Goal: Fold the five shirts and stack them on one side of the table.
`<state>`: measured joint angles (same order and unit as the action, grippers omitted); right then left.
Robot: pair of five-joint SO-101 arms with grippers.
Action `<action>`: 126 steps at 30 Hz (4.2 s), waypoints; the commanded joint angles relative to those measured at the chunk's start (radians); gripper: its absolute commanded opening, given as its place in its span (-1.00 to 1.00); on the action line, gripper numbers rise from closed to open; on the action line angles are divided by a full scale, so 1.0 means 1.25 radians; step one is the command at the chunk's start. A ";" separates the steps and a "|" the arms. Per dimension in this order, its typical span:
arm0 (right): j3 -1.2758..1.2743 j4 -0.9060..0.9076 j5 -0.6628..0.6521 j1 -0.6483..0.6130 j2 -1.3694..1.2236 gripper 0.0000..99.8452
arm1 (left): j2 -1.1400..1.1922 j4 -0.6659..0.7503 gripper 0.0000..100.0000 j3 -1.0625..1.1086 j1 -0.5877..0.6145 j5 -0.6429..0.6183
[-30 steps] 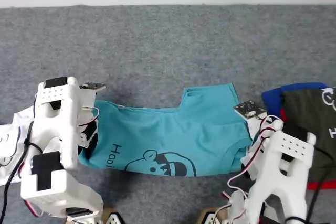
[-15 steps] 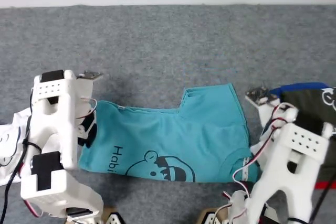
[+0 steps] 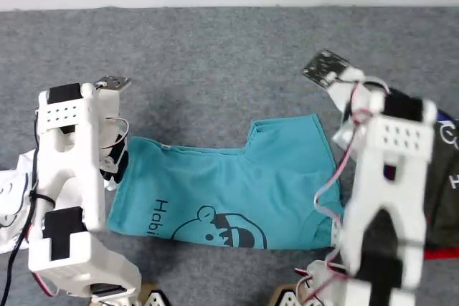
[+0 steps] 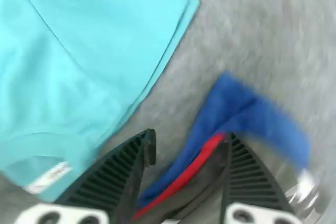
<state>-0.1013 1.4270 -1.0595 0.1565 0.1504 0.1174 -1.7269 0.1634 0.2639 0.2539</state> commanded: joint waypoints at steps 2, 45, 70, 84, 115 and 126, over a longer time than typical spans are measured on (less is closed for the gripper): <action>0.201 -0.010 -0.147 -0.007 -0.213 -0.81 | -0.009 -0.007 -0.86 -0.023 0.002 -0.010; 0.476 -0.197 -0.151 -0.117 -0.740 -0.64 | -0.007 0.018 -0.86 0.030 -0.085 -0.010; 0.475 0.044 -0.151 -0.139 -0.584 -0.98 | -0.006 0.018 -0.86 0.030 -0.085 -0.010; 0.449 0.293 -0.223 -0.141 -0.478 -0.98 | -0.006 0.016 -0.86 0.030 -0.086 -0.010; -0.233 0.157 -0.239 -0.181 -0.093 -0.51 | -0.006 0.015 -0.86 0.030 -0.088 -0.010; -0.152 0.053 -0.029 -0.266 -0.104 -0.51 | -0.006 0.020 -0.86 0.047 -0.091 -0.010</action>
<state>-0.3222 1.5298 -1.1485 -0.1488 -0.0092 0.1189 -1.7116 0.2094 0.1611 0.2478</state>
